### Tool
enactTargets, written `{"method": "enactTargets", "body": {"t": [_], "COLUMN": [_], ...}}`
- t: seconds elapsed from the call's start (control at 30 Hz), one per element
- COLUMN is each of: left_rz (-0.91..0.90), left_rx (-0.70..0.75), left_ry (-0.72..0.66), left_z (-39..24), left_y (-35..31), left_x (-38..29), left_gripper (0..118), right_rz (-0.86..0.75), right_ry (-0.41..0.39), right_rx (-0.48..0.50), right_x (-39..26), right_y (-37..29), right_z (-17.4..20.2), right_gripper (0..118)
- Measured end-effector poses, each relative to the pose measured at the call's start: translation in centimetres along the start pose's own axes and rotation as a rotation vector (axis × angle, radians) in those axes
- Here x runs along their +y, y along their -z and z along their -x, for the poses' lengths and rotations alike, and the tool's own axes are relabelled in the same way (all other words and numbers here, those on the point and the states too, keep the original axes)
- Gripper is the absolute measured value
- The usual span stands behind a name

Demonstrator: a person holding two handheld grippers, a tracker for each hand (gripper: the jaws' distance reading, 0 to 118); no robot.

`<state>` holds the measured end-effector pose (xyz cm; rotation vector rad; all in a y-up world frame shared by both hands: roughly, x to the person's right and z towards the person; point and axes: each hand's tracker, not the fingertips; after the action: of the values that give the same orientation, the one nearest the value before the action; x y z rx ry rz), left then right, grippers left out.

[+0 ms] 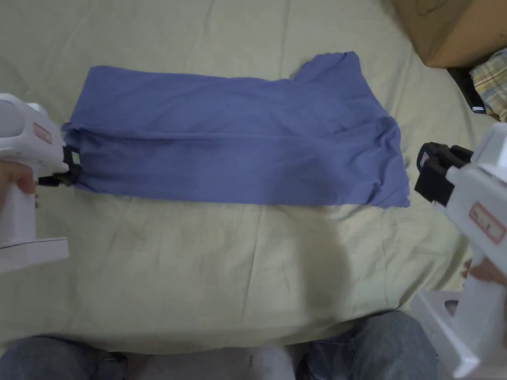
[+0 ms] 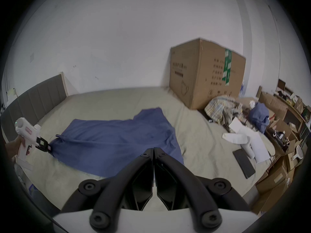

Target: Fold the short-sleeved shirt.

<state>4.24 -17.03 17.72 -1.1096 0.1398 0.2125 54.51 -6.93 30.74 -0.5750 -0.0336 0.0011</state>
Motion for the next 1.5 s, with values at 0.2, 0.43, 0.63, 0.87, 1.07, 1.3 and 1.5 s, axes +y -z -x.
{"method": "enactTargets", "body": {"t": [0.2, 0.43, 0.63, 0.87, 1.07, 1.3, 1.5], "left_rz": [-0.061, -0.055, -0.023, -0.031, -0.094, -0.068, 0.017], "left_rx": [-0.045, -0.045, -0.038, -0.077, -0.108, -0.147, -0.09], "left_ry": [-0.017, -0.066, -0.113, -0.201, -0.225, -0.235, -0.252], "left_z": [-0.3, -0.1, 0.6, 1.9, 3.4, 6.2, 6.5], "left_y": [-3.5, -3.3, -2.2, -3.7, -8.6, -11.8, -9.3], "left_x": [0.1, -0.5, -1.2, -1.2, -2.6, -11.0, -16.9], "left_gripper": [2, 2, 2, 2, 2, 2, 53], "right_rz": [0.334, 0.595, 0.597, 0.605, 0.47, 0.465, 0.534], "right_ry": [0.026, -0.013, 0.148, 0.246, 0.215, 0.164, 0.139], "right_rx": [-0.005, -0.137, -0.139, -0.036, 0.084, 0.114, 0.083], "right_x": [2.1, -1.4, -3.4, -1.9, 1.7, -2.7, -8.3], "right_y": [10.2, 18.2, 19.4, 17.0, 8.7, 0.9, 0.5], "right_z": [-3.6, -4.6, -5.4, -7.0, -8.3, -8.3, -7.9], "right_gripper": [109, 108, 19, 6, 6, 6, 24]}}
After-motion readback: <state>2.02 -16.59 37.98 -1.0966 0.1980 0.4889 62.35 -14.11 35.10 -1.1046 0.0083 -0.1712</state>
